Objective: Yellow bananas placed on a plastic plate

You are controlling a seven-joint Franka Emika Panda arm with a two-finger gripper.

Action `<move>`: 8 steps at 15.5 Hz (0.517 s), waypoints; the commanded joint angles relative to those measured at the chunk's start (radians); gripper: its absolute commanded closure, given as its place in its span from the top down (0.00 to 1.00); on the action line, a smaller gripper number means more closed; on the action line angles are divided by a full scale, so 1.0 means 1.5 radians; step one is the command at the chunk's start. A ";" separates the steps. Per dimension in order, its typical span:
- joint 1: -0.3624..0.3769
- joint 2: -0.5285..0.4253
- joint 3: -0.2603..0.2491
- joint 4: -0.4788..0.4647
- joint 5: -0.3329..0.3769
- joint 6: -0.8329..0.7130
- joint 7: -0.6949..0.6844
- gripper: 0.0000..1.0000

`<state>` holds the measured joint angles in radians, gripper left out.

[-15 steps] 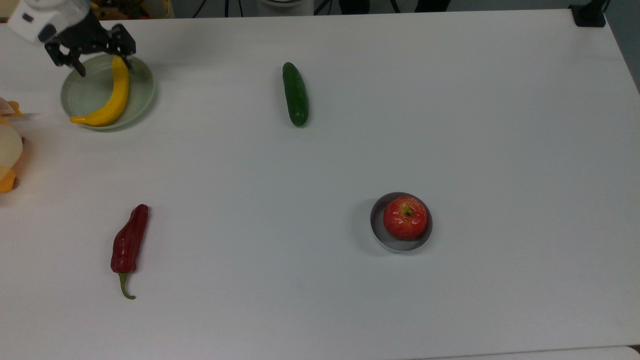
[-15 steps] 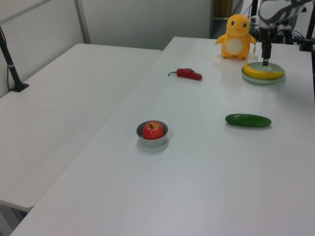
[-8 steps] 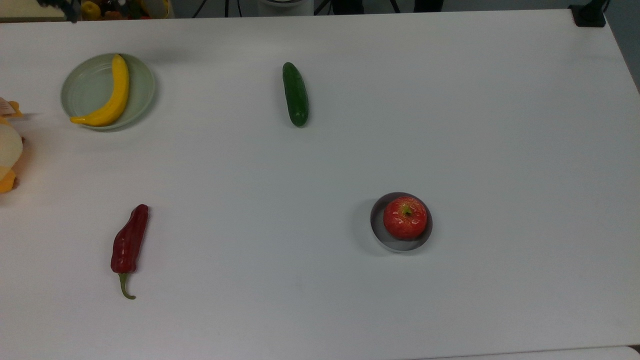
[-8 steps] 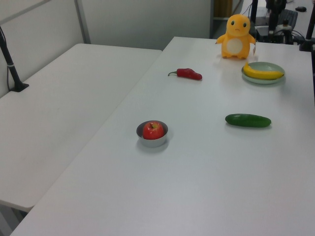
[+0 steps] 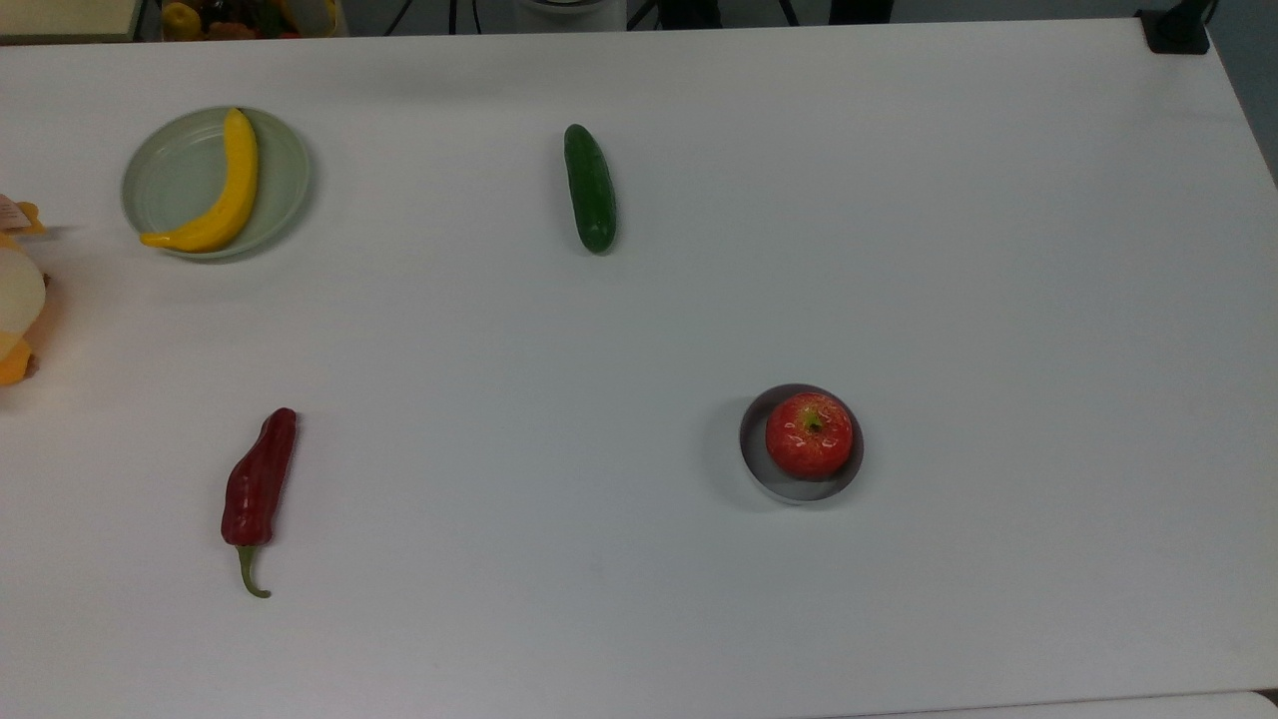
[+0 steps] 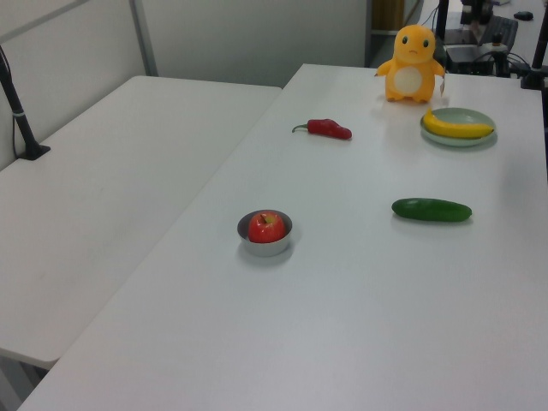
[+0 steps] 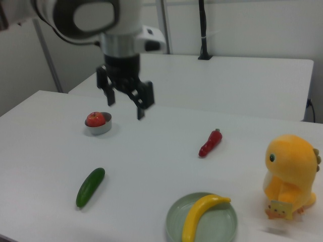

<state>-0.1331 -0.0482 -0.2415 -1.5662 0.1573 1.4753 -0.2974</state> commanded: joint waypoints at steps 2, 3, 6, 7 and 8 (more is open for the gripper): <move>0.021 -0.005 0.076 0.042 -0.005 -0.021 0.144 1.00; 0.023 -0.005 0.094 0.043 -0.005 -0.019 0.169 1.00; 0.041 -0.004 0.128 0.041 -0.005 -0.015 0.192 1.00; 0.043 -0.005 0.138 0.040 -0.005 -0.016 0.192 1.00; 0.043 -0.005 0.152 0.040 -0.005 -0.014 0.191 1.00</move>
<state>-0.0788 -0.0529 -0.0476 -1.5146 0.1565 1.4673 -0.0282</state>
